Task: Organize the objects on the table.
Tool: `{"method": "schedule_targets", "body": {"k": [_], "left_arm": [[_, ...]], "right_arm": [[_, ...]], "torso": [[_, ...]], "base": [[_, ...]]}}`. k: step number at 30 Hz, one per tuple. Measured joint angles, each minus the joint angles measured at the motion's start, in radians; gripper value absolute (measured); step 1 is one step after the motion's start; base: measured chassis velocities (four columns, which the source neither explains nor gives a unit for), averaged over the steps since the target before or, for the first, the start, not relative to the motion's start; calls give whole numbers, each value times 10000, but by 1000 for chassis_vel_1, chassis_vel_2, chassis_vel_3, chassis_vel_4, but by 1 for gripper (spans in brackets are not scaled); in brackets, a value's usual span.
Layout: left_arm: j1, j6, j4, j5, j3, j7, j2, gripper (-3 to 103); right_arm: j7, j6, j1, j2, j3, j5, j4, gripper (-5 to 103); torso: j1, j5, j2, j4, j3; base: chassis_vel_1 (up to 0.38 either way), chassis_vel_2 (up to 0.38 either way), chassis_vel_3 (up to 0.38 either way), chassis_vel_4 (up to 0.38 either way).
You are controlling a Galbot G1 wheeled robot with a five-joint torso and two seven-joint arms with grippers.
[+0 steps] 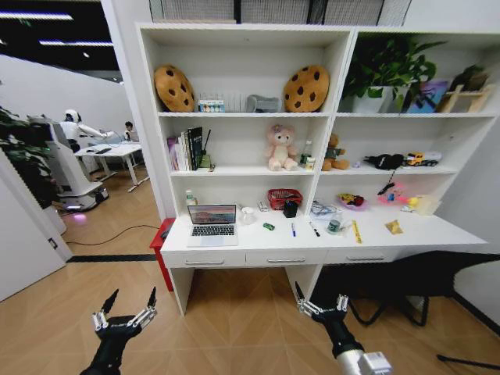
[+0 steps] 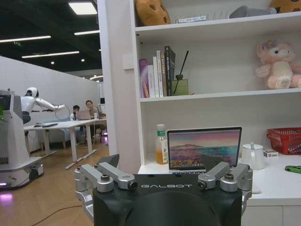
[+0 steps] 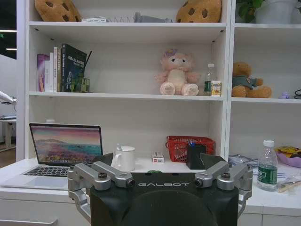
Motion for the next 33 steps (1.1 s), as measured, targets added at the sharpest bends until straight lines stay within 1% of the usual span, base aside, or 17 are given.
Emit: {"method": "schedule_targets", "body": {"k": [3, 4, 8, 9, 13, 15, 16, 19, 20, 21, 22, 23, 24, 26, 28, 31, 33], "left_arm": [[45, -15, 30, 13, -36, 3, 16, 98], [55, -22, 35, 0, -68, 3, 33, 98], [30, -19, 48, -20, -80, 0, 39, 98], [21, -18, 62, -17, -64, -1, 25, 98], [20, -15, 95, 13, -34, -1, -15, 98], [21, -16, 95, 10, -44, 0, -15, 98], [20, -15, 96, -1, -54, 0, -7, 98], [11, -11, 94, -42, -89, -1, 36, 98], [10, -2, 94, -46, -94, -3, 61, 98], [11, 0, 97, -47, -91, -5, 78, 98], [11, 0, 97, -47, -91, -5, 78, 98], [23, 3, 112, -39, -62, -5, 93, 98], [39, 5, 133, -12, -32, -5, 105, 98], [40, 6, 142, -7, -25, -5, 131, 98], [30, 25, 171, -37, -42, -4, 233, 98], [3, 66, 197, -184, -144, -15, 398, 98], [-41, 155, 241, -348, -266, -79, 575, 98]], "right_arm": [[3, 33, 60, 32, -28, 0, -23, 100], [3, 59, 78, 36, -52, -1, -41, 100], [5, 160, 81, 7, -87, -1, -47, 100], [7, 173, 78, -8, -87, -1, -47, 100], [8, 217, 99, -54, -91, 40, -44, 100], [-24, 379, 144, -67, -117, 69, -53, 100], [-24, 470, 172, -66, -125, 61, -67, 100], [-27, 577, 209, -65, -125, -42, -82, 100], [-23, 579, 213, -74, -126, -68, -84, 100], [-19, 578, 211, -86, -125, -87, -86, 100], [-19, 578, 211, -86, -125, -87, -86, 100], [-12, 579, 209, -103, -118, -125, -100, 100], [-6, 578, 216, -127, -102, -167, -130, 100], [1, 573, 223, -136, -93, -186, -138, 100], [21, 543, 229, -169, -85, -197, -139, 100], [45, 493, 271, -281, -82, -189, -139, 100], [116, 432, 397, -485, -60, -91, -174, 100]], "torso": [[1, -4, -1, -2, 0], [1, 4, -1, 1, 0], [2, 2, -1, 2, 0], [2, -2, -2, -3, 0], [3, -2, -2, -1, 1], [2, 3, -2, 2, 1], [2, -4, -1, -3, 0], [8, 0, -4, -1, 3], [17, 4, -7, 7, 4], [18, -1, -7, -3, 4], [18, -1, -7, -3, 4], [20, -7, -7, -8, 3], [18, 4, -8, 8, 4], [17, 6, -8, 6, 4], [7, -7, -6, -4, 1], [-10, 2, 3, -3, -3], [-13, -4, 6, -2, -5]], "base": [[-207, 198, 241, -217], [-225, 240, 253, -250], [-221, 245, 264, -252], [-294, 265, 282, -280], [-305, 289, 294, -305], [-314, 343, 364, -366], [-375, 343, 364, -351], [-354, 357, 338, -353], [-283, 320, 309, -268], [-283, 224, 224, -268], [-283, 224, 224, -268], [-227, 224, 45, -151], [-122, 154, 75, -6], [-72, 126, 75, -6], [-11, 49, 2, 14], [31, -54, -61, 17], [85, -109, -84, 56]]}}
